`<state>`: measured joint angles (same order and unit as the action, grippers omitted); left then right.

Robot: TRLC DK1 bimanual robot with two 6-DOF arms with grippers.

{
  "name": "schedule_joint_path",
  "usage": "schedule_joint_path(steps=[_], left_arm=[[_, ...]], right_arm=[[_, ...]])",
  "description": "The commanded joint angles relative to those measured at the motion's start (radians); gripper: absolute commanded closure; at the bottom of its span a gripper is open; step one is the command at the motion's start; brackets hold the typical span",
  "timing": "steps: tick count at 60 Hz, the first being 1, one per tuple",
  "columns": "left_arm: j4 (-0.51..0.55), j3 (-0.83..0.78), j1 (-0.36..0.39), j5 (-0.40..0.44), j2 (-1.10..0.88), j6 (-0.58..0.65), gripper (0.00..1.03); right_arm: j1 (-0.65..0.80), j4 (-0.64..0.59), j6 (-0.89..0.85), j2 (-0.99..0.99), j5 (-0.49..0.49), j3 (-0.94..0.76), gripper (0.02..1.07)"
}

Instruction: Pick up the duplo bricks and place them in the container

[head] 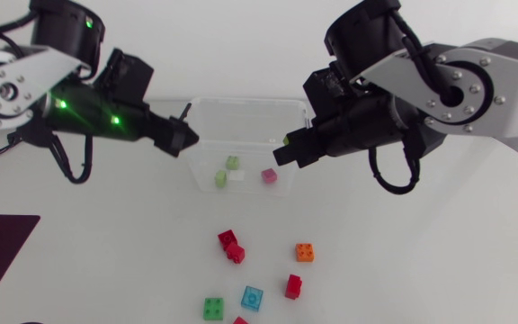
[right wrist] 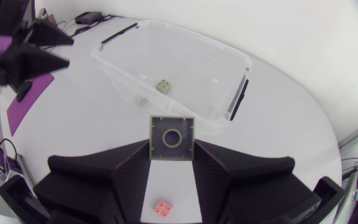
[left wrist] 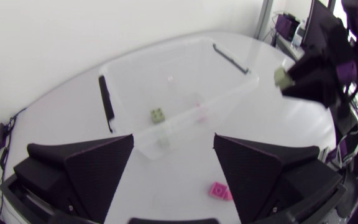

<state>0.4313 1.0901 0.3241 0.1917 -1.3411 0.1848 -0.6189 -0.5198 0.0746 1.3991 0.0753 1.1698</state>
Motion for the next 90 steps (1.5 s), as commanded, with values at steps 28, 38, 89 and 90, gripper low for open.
schedule_joint_path(steps=[28,38,89,90], left_arm=[[-0.040,-0.305,0.136,0.022,-0.086,0.274,0.13],[-0.085,-0.326,0.161,0.018,-0.161,0.289,0.13],[-0.250,-0.337,0.184,0.002,-0.343,0.424,0.13],[-0.250,-0.335,0.185,0.002,-0.345,0.424,0.13]], right_arm=[[0.070,0.199,-0.052,0.302,0.006,0.222,0.71],[0.081,0.207,-0.058,0.443,0.014,0.323,0.49],[0.093,0.168,-0.085,-0.084,-0.063,-0.154,0.08],[0.093,0.173,-0.085,-0.092,-0.063,-0.167,0.08]])
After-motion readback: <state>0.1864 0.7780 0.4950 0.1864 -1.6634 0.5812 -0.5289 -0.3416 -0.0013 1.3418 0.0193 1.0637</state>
